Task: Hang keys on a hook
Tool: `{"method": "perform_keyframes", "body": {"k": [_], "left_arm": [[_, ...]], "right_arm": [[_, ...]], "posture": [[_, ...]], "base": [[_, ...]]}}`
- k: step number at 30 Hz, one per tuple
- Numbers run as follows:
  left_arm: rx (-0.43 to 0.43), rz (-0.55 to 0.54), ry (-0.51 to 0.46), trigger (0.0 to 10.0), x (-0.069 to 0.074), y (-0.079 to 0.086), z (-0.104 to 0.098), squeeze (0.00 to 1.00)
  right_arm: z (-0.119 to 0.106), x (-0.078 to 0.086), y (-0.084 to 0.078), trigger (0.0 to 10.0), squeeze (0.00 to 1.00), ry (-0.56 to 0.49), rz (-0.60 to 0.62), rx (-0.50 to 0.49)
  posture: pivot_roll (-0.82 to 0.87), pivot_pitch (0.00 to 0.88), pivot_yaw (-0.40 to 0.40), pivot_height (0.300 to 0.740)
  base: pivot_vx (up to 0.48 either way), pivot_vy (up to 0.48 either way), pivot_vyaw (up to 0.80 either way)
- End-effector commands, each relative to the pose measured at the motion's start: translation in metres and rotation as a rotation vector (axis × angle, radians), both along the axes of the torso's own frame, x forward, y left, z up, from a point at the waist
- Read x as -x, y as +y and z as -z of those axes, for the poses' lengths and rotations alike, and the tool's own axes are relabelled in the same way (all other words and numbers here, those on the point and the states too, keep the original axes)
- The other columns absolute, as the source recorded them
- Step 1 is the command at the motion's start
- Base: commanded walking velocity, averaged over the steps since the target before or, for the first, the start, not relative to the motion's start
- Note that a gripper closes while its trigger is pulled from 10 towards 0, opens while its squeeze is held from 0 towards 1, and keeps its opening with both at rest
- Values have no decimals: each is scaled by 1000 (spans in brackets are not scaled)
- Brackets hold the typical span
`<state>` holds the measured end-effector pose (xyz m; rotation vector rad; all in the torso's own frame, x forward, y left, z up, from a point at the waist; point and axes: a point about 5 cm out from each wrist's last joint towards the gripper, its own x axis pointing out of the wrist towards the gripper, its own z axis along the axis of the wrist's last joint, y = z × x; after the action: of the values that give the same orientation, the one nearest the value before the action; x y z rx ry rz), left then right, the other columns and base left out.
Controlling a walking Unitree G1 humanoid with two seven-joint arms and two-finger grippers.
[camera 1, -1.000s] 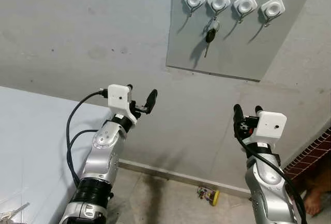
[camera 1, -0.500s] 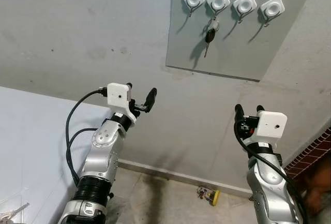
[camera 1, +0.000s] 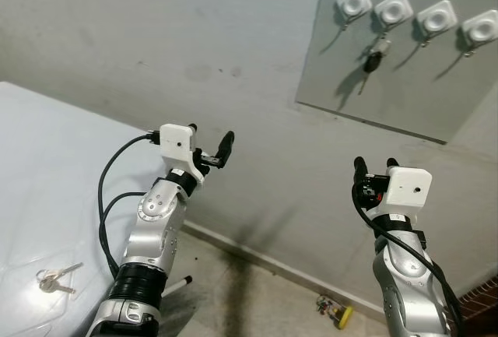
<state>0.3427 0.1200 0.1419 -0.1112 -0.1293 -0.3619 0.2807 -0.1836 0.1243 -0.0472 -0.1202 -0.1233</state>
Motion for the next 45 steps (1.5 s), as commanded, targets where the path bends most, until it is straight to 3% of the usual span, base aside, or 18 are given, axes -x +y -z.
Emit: {"method": "perform_keyframes", "body": {"k": [1, 45], "left_arm": [[-9, -6, -16, 10000, -1, 1, -4, 0], [-32, -2, 17, 10000, 1, 0, 0, 0]], "right_arm": [[1, 0, -1, 10000, 0, 6, 9, 0], [2, -1, 0, 10000, 0, 19, -14, 18]], "posture": [[-70, 0, -15, 740], [-57, 0, -24, 740]], "base": [[0, 0, 800], [0, 0, 800]]}}
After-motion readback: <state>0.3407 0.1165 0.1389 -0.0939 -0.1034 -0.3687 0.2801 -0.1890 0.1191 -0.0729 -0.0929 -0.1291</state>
